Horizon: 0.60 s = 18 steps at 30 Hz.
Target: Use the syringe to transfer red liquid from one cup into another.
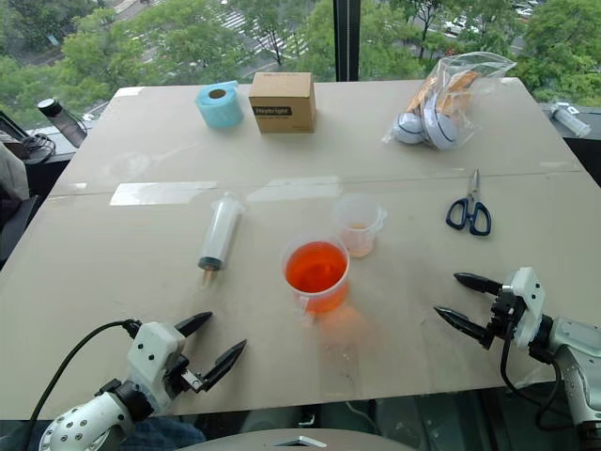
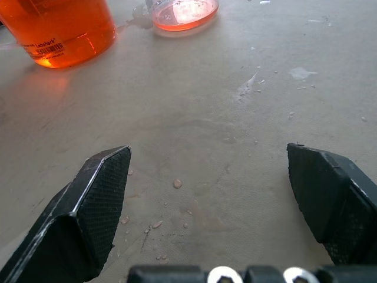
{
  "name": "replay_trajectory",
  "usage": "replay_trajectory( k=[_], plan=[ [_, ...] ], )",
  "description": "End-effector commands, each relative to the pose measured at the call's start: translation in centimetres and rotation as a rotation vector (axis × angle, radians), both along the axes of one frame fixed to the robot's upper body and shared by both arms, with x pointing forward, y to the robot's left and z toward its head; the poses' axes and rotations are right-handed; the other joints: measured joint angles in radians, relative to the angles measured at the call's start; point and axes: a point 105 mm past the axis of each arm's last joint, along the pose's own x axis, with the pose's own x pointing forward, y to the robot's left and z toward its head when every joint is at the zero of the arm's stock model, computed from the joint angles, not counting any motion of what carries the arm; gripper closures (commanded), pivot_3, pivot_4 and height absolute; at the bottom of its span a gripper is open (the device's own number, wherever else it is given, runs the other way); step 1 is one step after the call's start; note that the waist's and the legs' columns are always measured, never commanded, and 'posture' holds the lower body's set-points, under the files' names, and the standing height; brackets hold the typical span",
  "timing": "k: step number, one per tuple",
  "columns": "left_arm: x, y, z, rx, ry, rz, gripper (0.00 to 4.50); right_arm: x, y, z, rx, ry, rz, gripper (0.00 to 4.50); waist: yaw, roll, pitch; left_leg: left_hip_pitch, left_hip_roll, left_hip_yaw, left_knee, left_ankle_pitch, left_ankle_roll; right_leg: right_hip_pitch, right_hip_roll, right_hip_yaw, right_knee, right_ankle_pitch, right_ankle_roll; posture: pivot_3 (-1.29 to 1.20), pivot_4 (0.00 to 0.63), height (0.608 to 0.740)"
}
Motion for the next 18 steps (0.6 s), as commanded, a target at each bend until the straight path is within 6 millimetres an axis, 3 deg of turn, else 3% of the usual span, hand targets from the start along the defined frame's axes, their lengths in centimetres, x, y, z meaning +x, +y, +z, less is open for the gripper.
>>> replay_trajectory(
  k=[1,18],
  plan=[
    [0.4,-0.3,1.0,-0.019,-0.030,-0.037,0.06,-0.1,-0.3,1.0,0.000,-0.042,-0.014,0.00,0.000,0.000,0.000,0.000,0.000,0.000,0.000,0.000,0.000,0.000,0.000,0.000,0.000,0.000,0.000,0.00,0.150,0.740],
    [1.5,-0.1,1.7,-0.044,-0.017,-0.014,0.06,-0.2,0.1,0.8,0.023,-0.035,-0.016,0.00,0.000,0.001,0.000,0.000,0.000,0.000,0.000,0.000,0.000,0.000,0.000,-0.001,0.000,0.001,0.001,0.00,0.150,0.740]
  ],
)
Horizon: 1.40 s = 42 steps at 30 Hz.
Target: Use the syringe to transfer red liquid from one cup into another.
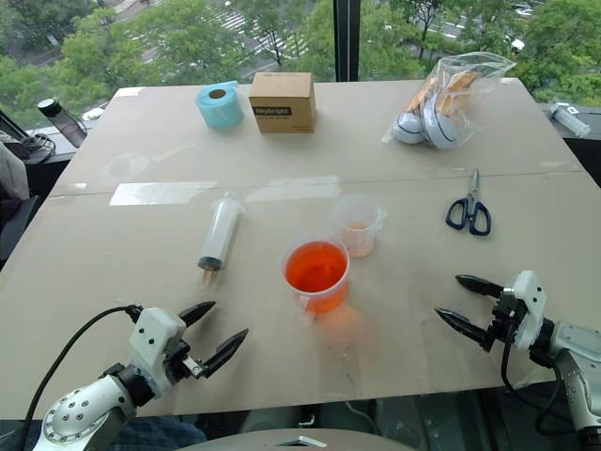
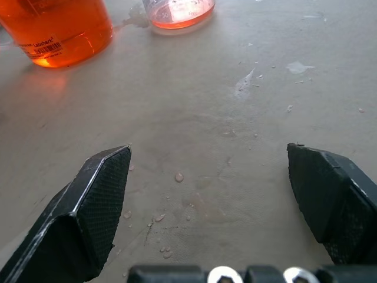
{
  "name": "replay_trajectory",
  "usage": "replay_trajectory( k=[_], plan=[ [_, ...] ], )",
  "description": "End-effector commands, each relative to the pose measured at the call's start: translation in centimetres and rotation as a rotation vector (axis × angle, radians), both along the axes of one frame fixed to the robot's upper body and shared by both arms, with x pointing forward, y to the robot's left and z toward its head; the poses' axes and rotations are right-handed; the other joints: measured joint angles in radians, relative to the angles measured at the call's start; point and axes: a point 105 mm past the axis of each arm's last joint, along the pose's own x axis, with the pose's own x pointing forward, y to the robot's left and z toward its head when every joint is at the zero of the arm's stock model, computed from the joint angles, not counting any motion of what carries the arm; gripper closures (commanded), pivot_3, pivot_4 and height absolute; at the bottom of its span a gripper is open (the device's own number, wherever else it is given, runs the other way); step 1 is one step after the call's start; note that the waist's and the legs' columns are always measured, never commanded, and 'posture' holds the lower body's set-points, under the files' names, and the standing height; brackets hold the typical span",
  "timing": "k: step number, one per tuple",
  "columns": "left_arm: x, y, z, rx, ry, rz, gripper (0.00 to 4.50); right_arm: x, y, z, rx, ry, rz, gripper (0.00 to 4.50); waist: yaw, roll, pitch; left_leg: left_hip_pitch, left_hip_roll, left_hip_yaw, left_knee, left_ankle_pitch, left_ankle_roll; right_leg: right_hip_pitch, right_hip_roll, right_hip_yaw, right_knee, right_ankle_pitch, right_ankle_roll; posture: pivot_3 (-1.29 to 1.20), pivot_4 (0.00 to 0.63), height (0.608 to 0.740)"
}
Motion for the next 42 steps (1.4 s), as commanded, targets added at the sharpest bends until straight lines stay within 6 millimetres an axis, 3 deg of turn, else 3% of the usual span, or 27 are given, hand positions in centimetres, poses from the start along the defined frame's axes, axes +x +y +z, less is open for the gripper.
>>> replay_trajectory(
  k=[1,4,11,16,21,25,28,32,33,36,38,42],
  plan=[
    [0.2,-0.3,1.6,-0.026,-0.040,0.020,0.06,0.0,0.3,0.9,0.017,-0.035,0.008,0.00,0.000,0.000,0.000,0.000,0.000,0.000,0.000,0.000,0.000,0.000,0.000,0.000,0.000,0.000,0.000,0.00,0.150,0.740],
    [0.7,-0.2,2.7,-0.055,-0.053,0.050,0.06,-0.1,0.5,0.9,0.024,-0.035,0.014,0.00,0.000,0.000,0.000,0.000,0.000,0.000,0.000,0.000,0.000,0.000,0.000,0.000,0.000,0.000,0.000,0.00,0.150,0.740],
    [2.8,-0.9,6.7,-0.088,-0.049,0.144,0.06,0.0,1.3,4.2,0.056,-0.022,0.118,0.00,0.001,0.001,0.000,0.000,0.000,0.000,0.001,0.000,0.000,0.000,0.000,0.000,0.001,0.000,0.000,0.00,0.150,0.740],
    [5.5,0.4,10.3,-0.036,-0.018,0.165,0.06,1.3,2.4,9.8,0.031,-0.060,0.241,0.00,-0.001,0.001,0.001,0.001,0.000,-0.002,0.003,0.000,0.000,0.000,0.001,-0.001,0.005,0.000,0.001,0.00,0.150,0.740],
    [7.0,2.4,11.4,0.215,0.283,0.145,0.06,2.2,5.4,15.2,0.044,-0.164,0.376,0.00,-0.002,-0.001,0.002,0.000,0.000,-0.004,0.003,0.003,-0.004,0.000,0.005,-0.002,0.005,0.000,0.001,0.00,0.150,0.740],
    [9.4,3.7,13.1,0.211,0.377,0.206,0.06,2.2,7.7,17.8,0.067,-0.238,0.446,0.00,0.001,-0.006,0.006,-0.002,0.000,-0.004,0.003,0.004,-0.006,-0.001,0.006,-0.002,0.004,0.000,0.003,0.00,0.150,0.740],
    [12.7,4.5,14.4,0.135,0.433,0.311,0.06,2.1,10.3,19.3,0.038,-0.306,0.473,0.00,0.005,-0.011,0.010,-0.003,0.000,-0.003,0.002,0.005,-0.007,-0.002,0.006,-0.001,0.003,-0.001,0.003,0.00,0.150,0.740],
    [15.7,3.8,14.6,0.138,0.525,0.380,0.06,1.1,12.8,20.6,0.001,-0.318,0.554,0.00,0.003,-0.012,0.012,-0.004,-0.001,-0.005,0.003,0.006,-0.010,-0.004,0.005,-0.002,0.006,0.000,0.003,0.00,0.150,0.740],
    [16.2,3.4,14.3,0.152,0.567,0.384,0.06,1.2,13.3,20.4,-0.077,-0.293,0.555,0.00,0.002,-0.012,0.012,-0.004,-0.002,-0.005,0.003,0.006,-0.010,-0.004,0.005,-0.001,0.006,0.000,0.003,0.00,0.150,0.740],
    [17.2,2.6,13.9,0.186,0.635,0.398,0.06,2.1,14.0,20.8,-0.179,-0.282,0.511,0.00,0.001,-0.014,0.011,-0.007,-0.002,-0.005,0.003,0.007,-0.011,-0.008,0.005,-0.001,0.006,0.000,0.004,0.00,0.150,0.740],
    [17.7,2.0,13.9,0.203,0.664,0.399,0.06,2.2,14.8,22.0,-0.162,-0.280,0.510,0.00,-0.005,-0.014,0.011,-0.020,-0.002,-0.005,0.007,0.008,-0.012,-0.022,0.005,0.000,0.011,0.000,0.004,0.00,0.150,0.740],
    [18.6,2.0,14.1,0.229,0.685,0.446,0.06,1.9,15.9,23.4,-0.148,-0.235,0.516,0.00,-0.019,-0.015,0.012,-0.026,-0.002,-0.005,0.009,0.009,-0.013,-0.028,0.006,-0.001,0.015,0.000,0.004,0.00,0.150,0.740]
  ],
)
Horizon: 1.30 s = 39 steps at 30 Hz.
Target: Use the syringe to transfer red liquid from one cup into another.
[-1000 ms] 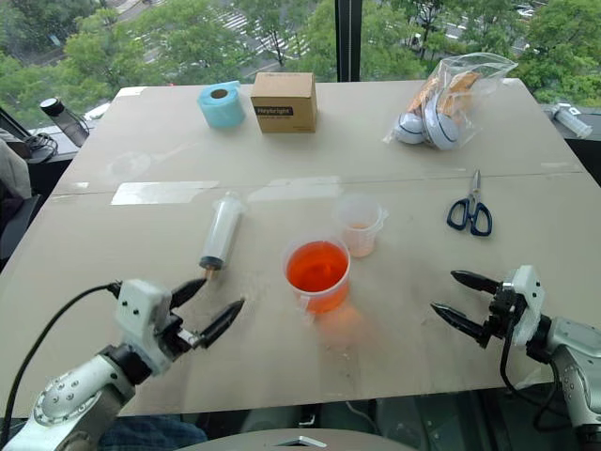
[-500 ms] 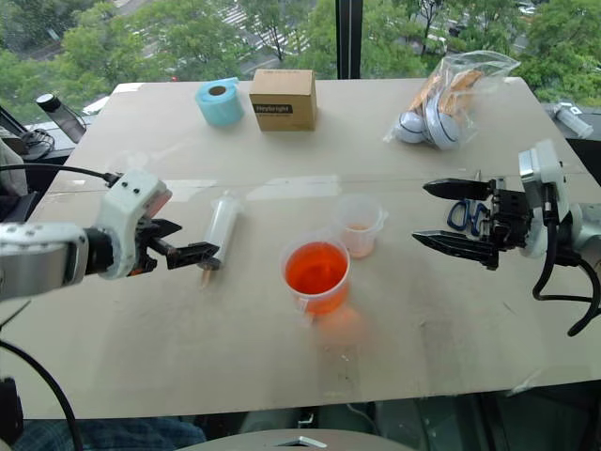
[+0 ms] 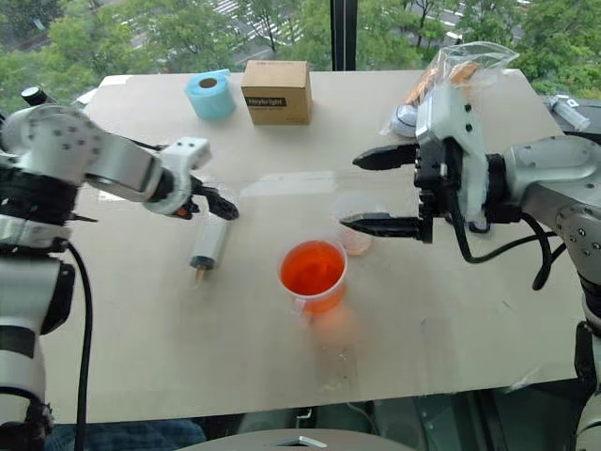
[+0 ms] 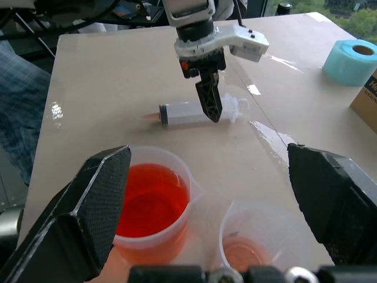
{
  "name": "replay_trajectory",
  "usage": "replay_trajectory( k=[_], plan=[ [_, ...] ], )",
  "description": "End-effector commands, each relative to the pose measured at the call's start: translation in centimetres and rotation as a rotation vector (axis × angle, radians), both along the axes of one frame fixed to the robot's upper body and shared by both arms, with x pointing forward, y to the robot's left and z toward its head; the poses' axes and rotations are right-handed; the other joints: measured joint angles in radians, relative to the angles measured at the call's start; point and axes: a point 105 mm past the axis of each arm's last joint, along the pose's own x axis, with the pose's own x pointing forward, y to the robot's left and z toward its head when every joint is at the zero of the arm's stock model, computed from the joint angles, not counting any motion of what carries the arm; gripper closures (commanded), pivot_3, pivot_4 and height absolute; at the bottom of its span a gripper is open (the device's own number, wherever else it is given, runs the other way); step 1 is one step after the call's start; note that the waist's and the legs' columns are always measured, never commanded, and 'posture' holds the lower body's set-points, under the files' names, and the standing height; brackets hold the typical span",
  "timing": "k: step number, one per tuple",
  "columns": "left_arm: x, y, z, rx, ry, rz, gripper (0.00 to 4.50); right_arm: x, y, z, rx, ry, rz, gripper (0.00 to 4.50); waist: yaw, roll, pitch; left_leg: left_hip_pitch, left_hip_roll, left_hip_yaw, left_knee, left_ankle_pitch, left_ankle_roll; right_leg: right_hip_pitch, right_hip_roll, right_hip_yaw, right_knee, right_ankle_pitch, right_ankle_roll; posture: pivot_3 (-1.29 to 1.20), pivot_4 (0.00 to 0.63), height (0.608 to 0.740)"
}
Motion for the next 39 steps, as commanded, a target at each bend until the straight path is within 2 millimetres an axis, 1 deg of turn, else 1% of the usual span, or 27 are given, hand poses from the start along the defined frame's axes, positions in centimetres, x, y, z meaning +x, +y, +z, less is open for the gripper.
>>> replay_trajectory(
  k=[1,5,12,15,23,28,31,32,33,34,35,37,38,39],
  plan=[
    [0.5,0.7,1.1,0.015,-0.006,0.049,0.06,-0.5,0.7,1.1,0.000,0.031,0.003,0.00,-0.009,0.000,0.000,0.000,0.000,0.000,0.000,0.000,0.000,0.000,0.000,0.000,0.002,0.000,0.000,0.00,0.150,0.740],
    [0.8,0.8,1.1,0.038,0.008,0.058,0.06,-0.5,1.2,1.4,-0.001,0.078,-0.014,0.00,-0.013,0.000,0.000,0.000,0.000,0.000,0.000,0.000,0.000,0.000,0.000,0.000,0.004,0.000,0.000,0.00,0.150,0.740],
    [1.2,0.5,0.9,0.048,0.035,0.069,0.06,0.0,1.7,1.5,0.022,0.078,-0.041,0.00,-0.011,0.000,0.000,-0.001,0.000,0.000,0.004,0.000,0.001,-0.001,0.000,0.000,0.005,0.000,0.000,0.00,0.150,0.740],
    [1.3,0.6,0.3,0.070,0.056,0.086,0.06,0.3,1.8,1.2,0.023,0.065,-0.049,0.00,-0.011,0.000,0.000,-0.007,0.000,0.000,0.006,0.000,0.001,-0.006,0.001,0.000,0.006,0.000,0.000,0.00,0.150,0.740],
    [1.5,0.5,-0.7,0.058,0.114,0.148,0.06,1.2,1.6,1.3,0.032,0.020,-0.084,0.00,-0.013,0.000,0.000,-0.009,0.000,0.001,0.007,0.000,0.001,-0.009,0.001,0.000,0.006,0.000,0.000,0.00,0.150,0.740],
    [1.5,0.8,-1.2,0.073,0.138,0.179,0.06,1.3,1.6,1.1,0.032,0.008,-0.092,0.00,-0.013,0.000,0.000,-0.009,0.000,0.001,0.007,0.000,0.001,-0.009,0.001,0.000,0.007,0.000,0.000,0.00,0.150,0.740],
    [1.4,1.5,-1.8,0.085,0.154,0.220,0.06,1.4,1.3,1.0,0.032,0.001,-0.112,0.00,-0.013,0.000,0.000,-0.009,0.000,0.001,0.007,0.000,0.001,-0.009,0.001,0.000,0.007,0.000,0.000,0.00,0.150,0.740],
    [1.4,1.7,-1.7,0.085,0.149,0.236,0.44,1.5,1.1,0.9,0.031,-0.001,-0.122,0.00,-0.012,0.000,0.000,-0.009,0.000,0.001,0.007,0.000,0.001,-0.009,0.001,0.000,0.007,0.000,0.000,0.00,0.150,0.740],
    [1.5,1.8,-1.6,0.080,0.147,0.249,0.59,1.5,1.0,0.9,0.029,-0.002,-0.126,0.00,-0.012,0.000,0.000,-0.009,0.000,0.001,0.007,0.000,0.001,-0.009,0.001,0.000,0.007,0.000,0.000,0.00,0.150,0.740],
    [1.5,1.9,-1.6,0.077,0.145,0.258,1.00,1.5,0.9,0.9,0.028,-0.003,-0.129,0.00,-0.013,0.000,0.000,-0.009,0.000,0.001,0.007,0.000,0.001,-0.009,0.001,0.000,0.007,0.000,0.000,0.00,0.150,0.740],
    [1.5,1.9,-1.6,0.073,0.147,0.266,1.31,1.5,0.9,0.9,0.028,-0.004,-0.131,0.00,-0.013,0.000,0.000,-0.009,0.000,0.001,0.007,0.000,0.001,-0.009,0.001,0.000,0.007,0.000,0.000,0.00,0.150,0.740],
    [1.5,1.9,-1.8,0.063,0.160,0.276,2.30,1.6,0.8,0.9,0.029,-0.006,-0.135,0.00,-0.013,0.000,0.000,-0.009,0.000,0.001,0.007,0.000,0.001,-0.009,0.001,0.000,0.007,0.000,0.000,0.00,0.150,0.740],
    [1.4,1.9,-1.8,0.057,0.164,0.280,2.90,1.7,0.8,1.0,0.032,-0.008,-0.138,0.00,-0.012,0.000,0.000,-0.009,0.000,0.001,0.007,0.000,0.001,-0.009,0.001,0.000,0.007,0.000,0.000,0.00,0.150,0.740],
    [1.4,1.9,-1.8,0.048,0.167,0.284,3.05,1.8,0.8,1.1,0.037,-0.010,-0.143,0.00,-0.013,0.000,0.000,-0.009,0.000,0.001,0.007,0.000,0.001,-0.009,0.001,0.000,0.007,0.000,0.000,0.00,0.150,0.740]
  ],
)
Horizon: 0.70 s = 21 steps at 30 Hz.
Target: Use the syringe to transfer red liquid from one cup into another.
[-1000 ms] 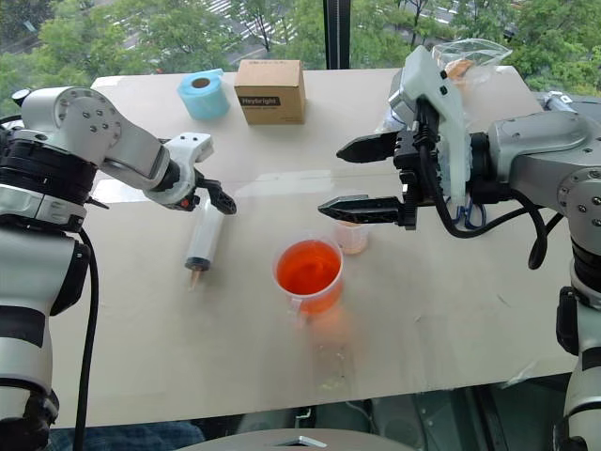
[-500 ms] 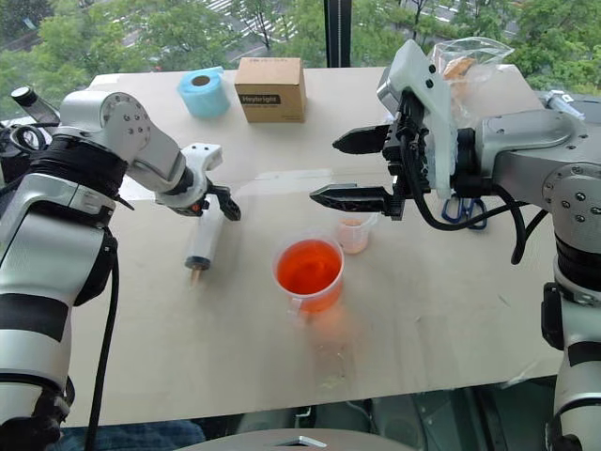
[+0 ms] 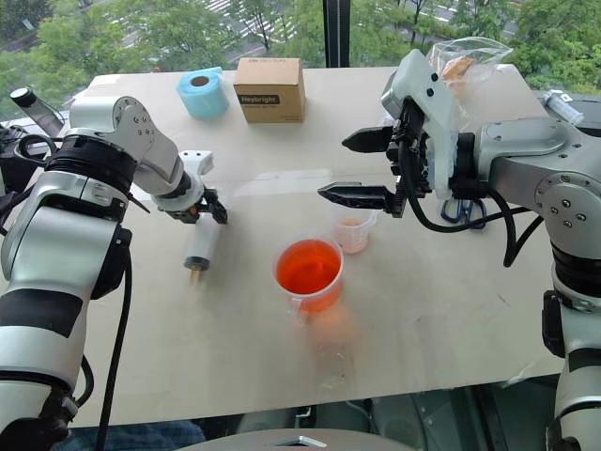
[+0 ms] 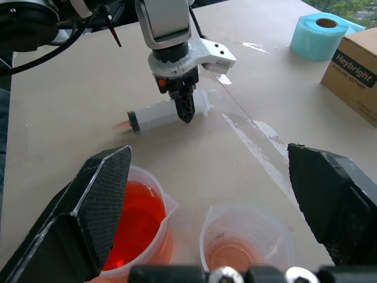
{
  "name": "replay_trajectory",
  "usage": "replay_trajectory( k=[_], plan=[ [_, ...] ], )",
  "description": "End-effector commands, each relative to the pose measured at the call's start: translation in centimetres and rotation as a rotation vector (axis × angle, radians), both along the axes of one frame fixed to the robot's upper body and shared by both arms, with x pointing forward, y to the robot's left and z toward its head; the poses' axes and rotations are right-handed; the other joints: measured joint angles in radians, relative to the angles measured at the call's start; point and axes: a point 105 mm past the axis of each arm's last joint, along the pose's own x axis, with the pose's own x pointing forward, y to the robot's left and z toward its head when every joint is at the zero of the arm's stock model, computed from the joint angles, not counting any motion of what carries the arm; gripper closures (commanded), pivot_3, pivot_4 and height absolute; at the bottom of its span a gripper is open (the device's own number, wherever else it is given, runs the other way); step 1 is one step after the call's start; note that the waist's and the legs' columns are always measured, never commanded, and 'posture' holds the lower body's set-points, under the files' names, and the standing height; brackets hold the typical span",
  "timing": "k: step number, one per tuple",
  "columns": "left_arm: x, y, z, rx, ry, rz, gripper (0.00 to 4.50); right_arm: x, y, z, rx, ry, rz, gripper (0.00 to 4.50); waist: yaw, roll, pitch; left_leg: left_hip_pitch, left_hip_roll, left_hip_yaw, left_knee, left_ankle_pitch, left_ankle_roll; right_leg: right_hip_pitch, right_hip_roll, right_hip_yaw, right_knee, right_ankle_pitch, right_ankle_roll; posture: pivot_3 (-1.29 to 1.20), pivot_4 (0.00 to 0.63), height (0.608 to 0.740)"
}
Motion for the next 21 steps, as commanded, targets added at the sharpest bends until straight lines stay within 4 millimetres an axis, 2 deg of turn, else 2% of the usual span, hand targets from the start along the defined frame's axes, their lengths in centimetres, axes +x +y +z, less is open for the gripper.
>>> replay_trajectory(
  k=[1,4,7,10,15,18,21],
  plan=[
    [0.1,0.3,0.9,-0.011,-0.015,0.027,3.11,-0.3,-0.3,1.3,0.024,-0.070,-0.007,0.00,0.000,0.000,0.000,0.000,0.000,0.000,0.000,0.000,0.000,0.000,0.000,0.000,0.000,0.000,0.000,0.00,0.150,0.740],
    [0.8,0.1,2.7,-0.059,-0.123,0.007,3.11,-0.1,-0.6,1.6,0.036,-0.066,-0.019,0.00,0.000,0.000,0.000,0.000,0.000,0.000,0.000,0.000,0.000,0.000,0.000,0.000,0.000,0.000,0.000,0.00,0.150,0.740],
    [1.9,-3.2,7.9,-0.162,-0.467,-0.197,3.11,0.5,-1.5,2.1,0.075,-0.049,-0.056,0.00,-0.001,0.000,0.000,-0.001,0.000,0.000,0.000,0.000,0.000,-0.001,-0.001,0.000,0.001,0.000,0.000,0.00,0.150,0.740],
    [0.9,-5.0,11.0,-0.198,-0.678,-0.328,3.11,0.9,-2.5,2.5,0.105,-0.034,-0.086,0.00,0.002,-0.001,0.000,-0.002,0.000,-0.001,0.000,0.000,0.000,-0.001,-0.002,0.000,0.001,0.000,0.000,0.00,0.150,0.740],
    [-1.4,-5.9,17.0,-0.255,-0.978,-0.457,3.11,1.6,-5.1,3.6,0.160,-0.013,-0.159,0.00,0.001,-0.001,0.000,0.000,0.000,0.000,0.000,0.000,0.000,0.000,-0.001,0.000,0.000,0.000,0.000,0.00,0.150,0.740],
    [-3.0,-7.2,20.6,-0.342,-1.227,-0.583,3.11,2.3,-6.6,4.5,0.212,-0.029,-0.198,0.00,0.000,0.000,-0.001,0.000,0.000,0.000,0.000,0.000,-0.001,0.000,-0.001,0.001,0.000,0.000,0.000,0.00,0.150,0.740],
    [-4.5,-8.6,21.2,-0.468,-1.314,-0.681,3.11,2.7,-7.4,4.8,0.264,-0.036,-0.205,0.00,0.001,0.000,-0.001,0.002,0.000,0.001,0.001,0.000,0.000,0.001,-0.001,0.001,0.000,0.000,0.000,0.00,0.150,0.740]
  ],
)
